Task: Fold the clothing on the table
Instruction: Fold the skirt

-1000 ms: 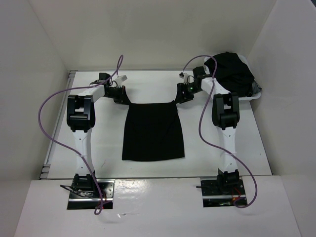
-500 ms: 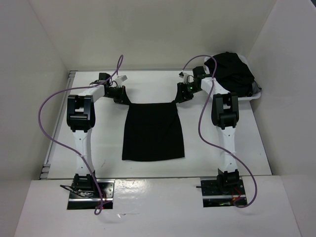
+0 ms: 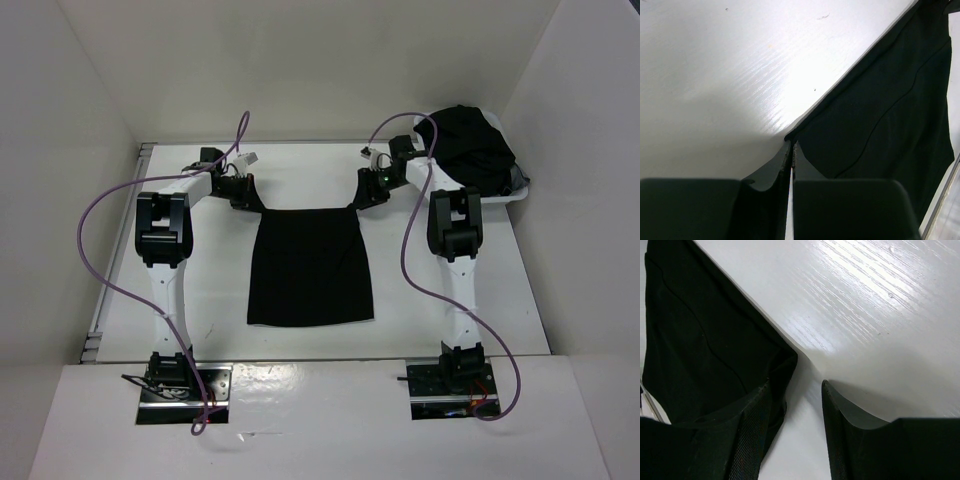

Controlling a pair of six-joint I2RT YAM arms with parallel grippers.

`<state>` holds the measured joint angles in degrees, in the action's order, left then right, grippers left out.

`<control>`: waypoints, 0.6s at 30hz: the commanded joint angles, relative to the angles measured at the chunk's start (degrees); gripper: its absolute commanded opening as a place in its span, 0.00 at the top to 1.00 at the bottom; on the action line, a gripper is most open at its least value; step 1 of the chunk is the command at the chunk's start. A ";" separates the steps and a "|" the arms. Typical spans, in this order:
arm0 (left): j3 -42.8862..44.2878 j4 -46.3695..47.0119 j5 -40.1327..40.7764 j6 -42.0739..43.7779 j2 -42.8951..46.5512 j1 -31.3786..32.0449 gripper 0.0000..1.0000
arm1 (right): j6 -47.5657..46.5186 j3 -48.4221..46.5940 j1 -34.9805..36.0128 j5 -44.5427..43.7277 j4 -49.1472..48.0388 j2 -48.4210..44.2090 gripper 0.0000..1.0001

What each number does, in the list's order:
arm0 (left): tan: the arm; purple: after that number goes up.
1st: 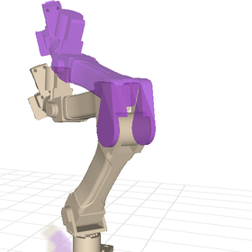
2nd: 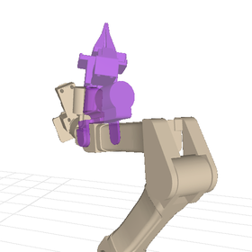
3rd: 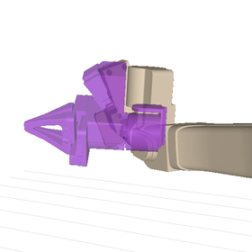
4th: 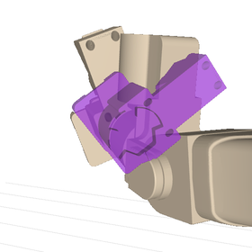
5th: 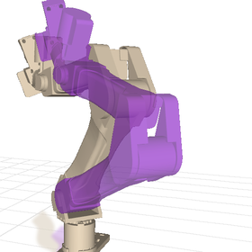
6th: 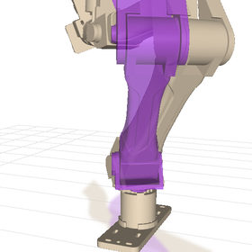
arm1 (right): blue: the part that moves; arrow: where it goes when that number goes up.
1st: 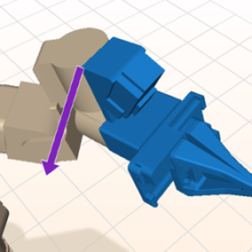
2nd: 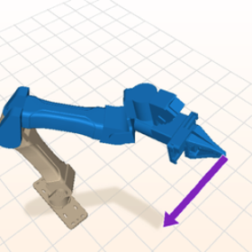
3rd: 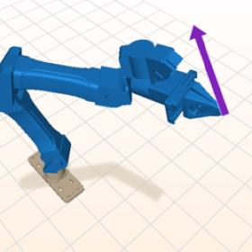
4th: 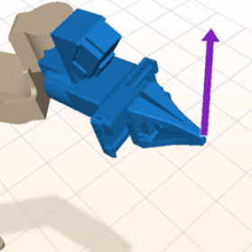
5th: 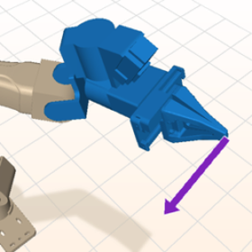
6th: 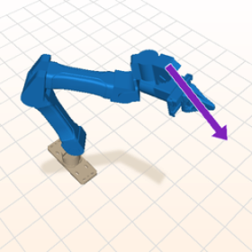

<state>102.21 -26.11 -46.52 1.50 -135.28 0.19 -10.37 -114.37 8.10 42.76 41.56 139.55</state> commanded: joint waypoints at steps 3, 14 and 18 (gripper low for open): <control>-1.05 -1.14 -0.32 2.02 0.64 -0.10 0.97 | -1.41 -0.77 1.66 -1.02 0.98 2.75 0.50; -1.05 -1.14 -0.32 2.02 0.64 -0.10 0.97 | -1.41 -2.53 1.66 -1.02 1.51 3.80 0.60; -1.05 -1.14 -0.32 2.02 0.64 -0.10 0.97 | -1.41 -3.14 1.66 -1.54 1.51 3.80 0.67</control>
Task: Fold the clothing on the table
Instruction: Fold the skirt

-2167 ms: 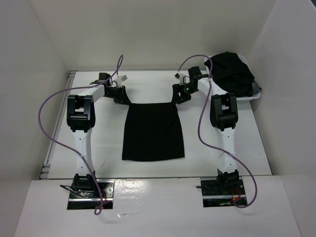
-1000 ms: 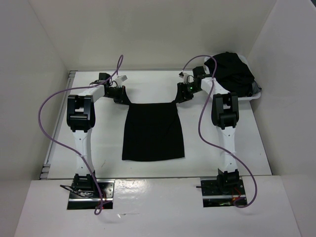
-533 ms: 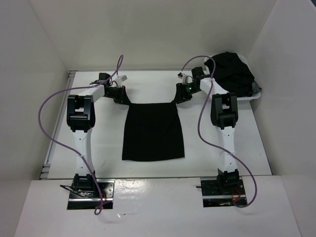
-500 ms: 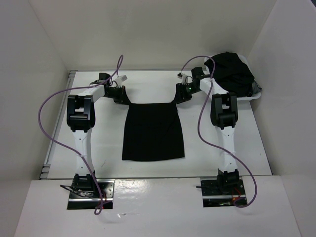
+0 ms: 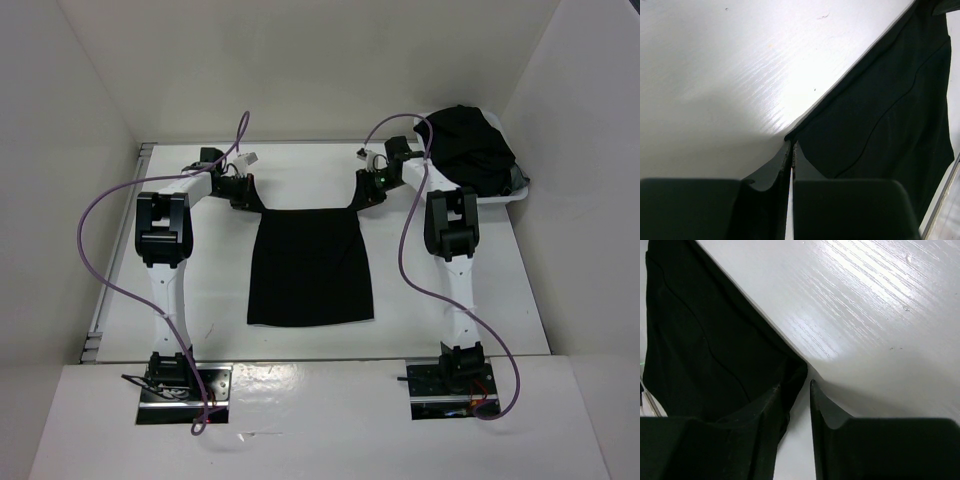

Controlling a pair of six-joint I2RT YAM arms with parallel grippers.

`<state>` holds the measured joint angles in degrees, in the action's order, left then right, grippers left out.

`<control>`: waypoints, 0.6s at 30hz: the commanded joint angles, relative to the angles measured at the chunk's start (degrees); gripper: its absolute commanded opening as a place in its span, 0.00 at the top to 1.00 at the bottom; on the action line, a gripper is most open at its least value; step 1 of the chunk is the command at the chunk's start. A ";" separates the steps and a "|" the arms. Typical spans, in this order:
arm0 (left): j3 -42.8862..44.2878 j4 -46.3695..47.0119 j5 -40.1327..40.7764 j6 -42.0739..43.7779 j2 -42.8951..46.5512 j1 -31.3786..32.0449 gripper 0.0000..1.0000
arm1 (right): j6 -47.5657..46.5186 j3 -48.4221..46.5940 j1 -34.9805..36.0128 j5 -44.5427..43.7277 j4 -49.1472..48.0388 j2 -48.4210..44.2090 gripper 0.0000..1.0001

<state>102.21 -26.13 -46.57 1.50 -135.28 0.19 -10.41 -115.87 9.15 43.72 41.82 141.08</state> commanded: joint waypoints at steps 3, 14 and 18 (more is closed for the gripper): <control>-1.05 -1.12 -0.28 2.55 0.64 -0.10 0.98 | -1.36 -2.24 0.61 -2.50 1.24 3.32 0.76; 2.29 -4.27 1.12 5.35 2.74 0.43 1.00 | -0.31 -4.01 0.61 -5.13 1.77 0.88 1.00; 4.30 -4.81 2.53 5.89 4.33 1.04 1.00 | -0.31 -4.62 0.61 -6.28 1.77 -0.63 1.00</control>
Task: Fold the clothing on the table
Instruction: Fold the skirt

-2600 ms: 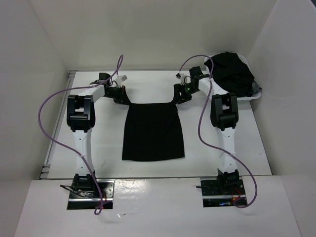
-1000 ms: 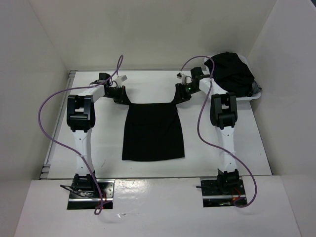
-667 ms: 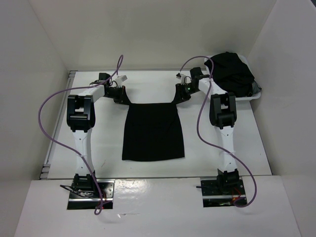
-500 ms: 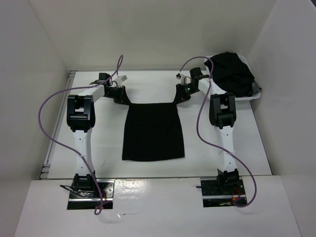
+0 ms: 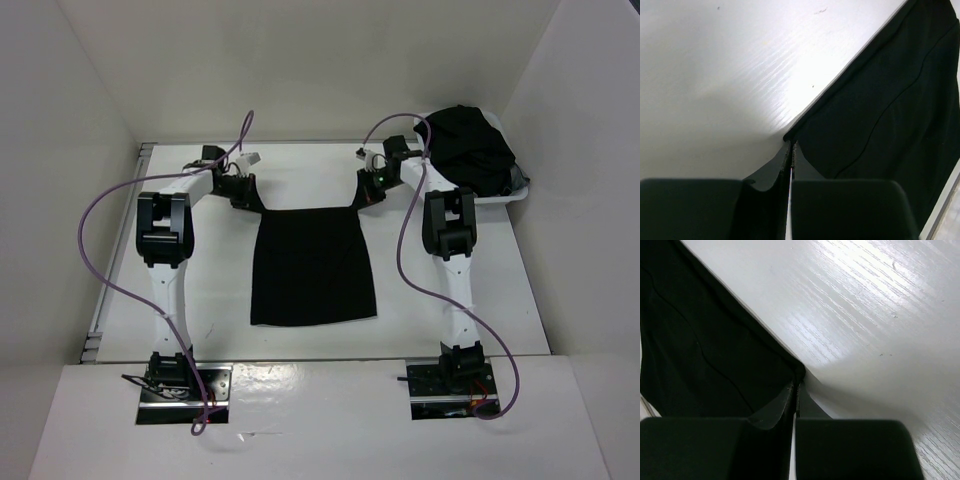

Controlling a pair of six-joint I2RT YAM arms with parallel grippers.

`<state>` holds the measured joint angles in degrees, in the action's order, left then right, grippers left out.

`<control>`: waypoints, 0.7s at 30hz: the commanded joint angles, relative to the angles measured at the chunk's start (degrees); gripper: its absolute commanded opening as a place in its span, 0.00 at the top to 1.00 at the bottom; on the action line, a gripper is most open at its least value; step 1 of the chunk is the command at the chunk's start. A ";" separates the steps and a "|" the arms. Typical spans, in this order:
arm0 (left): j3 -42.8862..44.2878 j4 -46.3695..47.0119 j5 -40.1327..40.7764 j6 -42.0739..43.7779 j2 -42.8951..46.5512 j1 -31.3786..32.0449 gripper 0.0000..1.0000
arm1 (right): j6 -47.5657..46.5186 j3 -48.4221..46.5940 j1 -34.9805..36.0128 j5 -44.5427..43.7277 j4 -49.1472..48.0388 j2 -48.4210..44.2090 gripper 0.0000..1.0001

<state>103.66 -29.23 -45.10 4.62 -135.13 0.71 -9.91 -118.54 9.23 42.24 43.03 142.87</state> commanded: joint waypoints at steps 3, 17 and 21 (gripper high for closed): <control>5.93 -3.01 2.21 3.28 4.70 0.52 1.00 | -0.81 -3.18 0.52 -6.20 1.09 -3.73 1.00; 11.49 -5.40 2.21 4.60 8.65 2.19 1.00 | 0.24 3.49 0.52 -9.98 -3.12 -15.51 1.00; 7.97 -4.87 2.74 5.21 11.29 2.19 1.00 | 0.24 6.56 0.52 -11.12 -4.18 -19.64 1.00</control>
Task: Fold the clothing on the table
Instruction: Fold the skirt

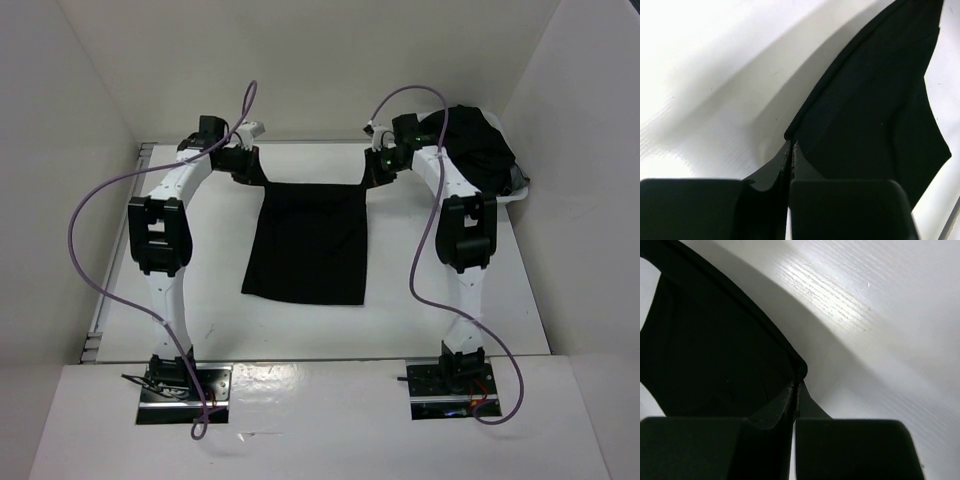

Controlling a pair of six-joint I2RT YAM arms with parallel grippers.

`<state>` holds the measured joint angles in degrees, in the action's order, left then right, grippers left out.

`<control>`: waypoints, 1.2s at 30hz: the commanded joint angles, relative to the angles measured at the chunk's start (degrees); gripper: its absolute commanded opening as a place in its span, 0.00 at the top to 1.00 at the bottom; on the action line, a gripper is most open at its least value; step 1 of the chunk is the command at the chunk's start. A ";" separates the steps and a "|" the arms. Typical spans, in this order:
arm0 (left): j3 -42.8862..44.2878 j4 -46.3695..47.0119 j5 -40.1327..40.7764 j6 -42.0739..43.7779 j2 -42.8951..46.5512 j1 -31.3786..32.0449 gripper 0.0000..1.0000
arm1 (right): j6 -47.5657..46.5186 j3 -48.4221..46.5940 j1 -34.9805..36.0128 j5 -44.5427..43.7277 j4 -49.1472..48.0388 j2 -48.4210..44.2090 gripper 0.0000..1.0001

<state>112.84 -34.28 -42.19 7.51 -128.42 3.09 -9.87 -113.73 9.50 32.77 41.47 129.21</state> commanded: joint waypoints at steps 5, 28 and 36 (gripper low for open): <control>-4.64 0.18 0.36 3.39 8.62 -0.72 1.00 | -1.64 5.97 0.26 -2.71 -3.15 -10.89 1.00; -22.56 -11.33 -2.28 16.92 24.09 -2.92 1.00 | -15.18 22.41 5.44 -7.02 7.56 -29.97 1.00; -24.85 -17.65 -2.80 21.23 28.48 -2.92 1.00 | -19.31 25.04 9.31 -7.64 13.89 -31.82 1.00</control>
<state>88.97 -48.07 -44.23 24.08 -102.85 1.39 -26.06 -89.91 17.89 27.51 50.63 101.03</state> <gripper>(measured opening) 0.008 0.007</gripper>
